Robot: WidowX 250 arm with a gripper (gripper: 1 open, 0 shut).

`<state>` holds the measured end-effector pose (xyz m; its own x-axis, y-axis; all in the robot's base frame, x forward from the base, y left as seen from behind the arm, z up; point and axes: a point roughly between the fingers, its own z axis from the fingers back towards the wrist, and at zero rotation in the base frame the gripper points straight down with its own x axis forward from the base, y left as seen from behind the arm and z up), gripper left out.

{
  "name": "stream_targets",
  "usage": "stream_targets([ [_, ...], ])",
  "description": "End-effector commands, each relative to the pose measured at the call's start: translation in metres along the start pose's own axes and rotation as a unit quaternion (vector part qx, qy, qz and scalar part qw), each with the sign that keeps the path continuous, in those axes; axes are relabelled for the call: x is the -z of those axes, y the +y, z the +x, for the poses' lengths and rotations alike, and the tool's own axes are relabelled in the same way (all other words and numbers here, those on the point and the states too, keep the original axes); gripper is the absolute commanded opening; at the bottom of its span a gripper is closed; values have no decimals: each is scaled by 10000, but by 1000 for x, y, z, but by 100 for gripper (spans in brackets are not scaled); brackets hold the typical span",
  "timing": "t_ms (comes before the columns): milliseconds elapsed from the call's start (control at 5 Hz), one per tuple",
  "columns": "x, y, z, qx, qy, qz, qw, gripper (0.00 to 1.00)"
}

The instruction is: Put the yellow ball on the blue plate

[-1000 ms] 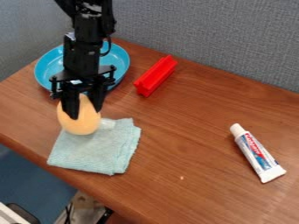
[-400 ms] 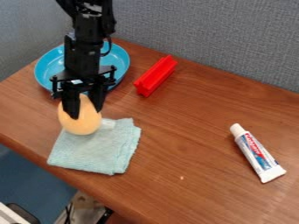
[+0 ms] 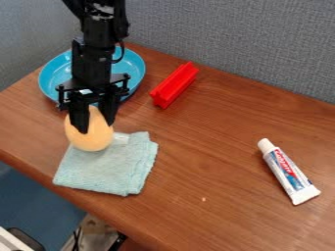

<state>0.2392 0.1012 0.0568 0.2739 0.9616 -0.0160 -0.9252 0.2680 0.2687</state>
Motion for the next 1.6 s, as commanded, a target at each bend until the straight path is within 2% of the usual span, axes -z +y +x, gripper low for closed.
stream_targets([
  [0,-9,-2,8,-54,-60,-145,9999,0],
  [1400,-7,-4,10,5,58,-105,9999,0],
])
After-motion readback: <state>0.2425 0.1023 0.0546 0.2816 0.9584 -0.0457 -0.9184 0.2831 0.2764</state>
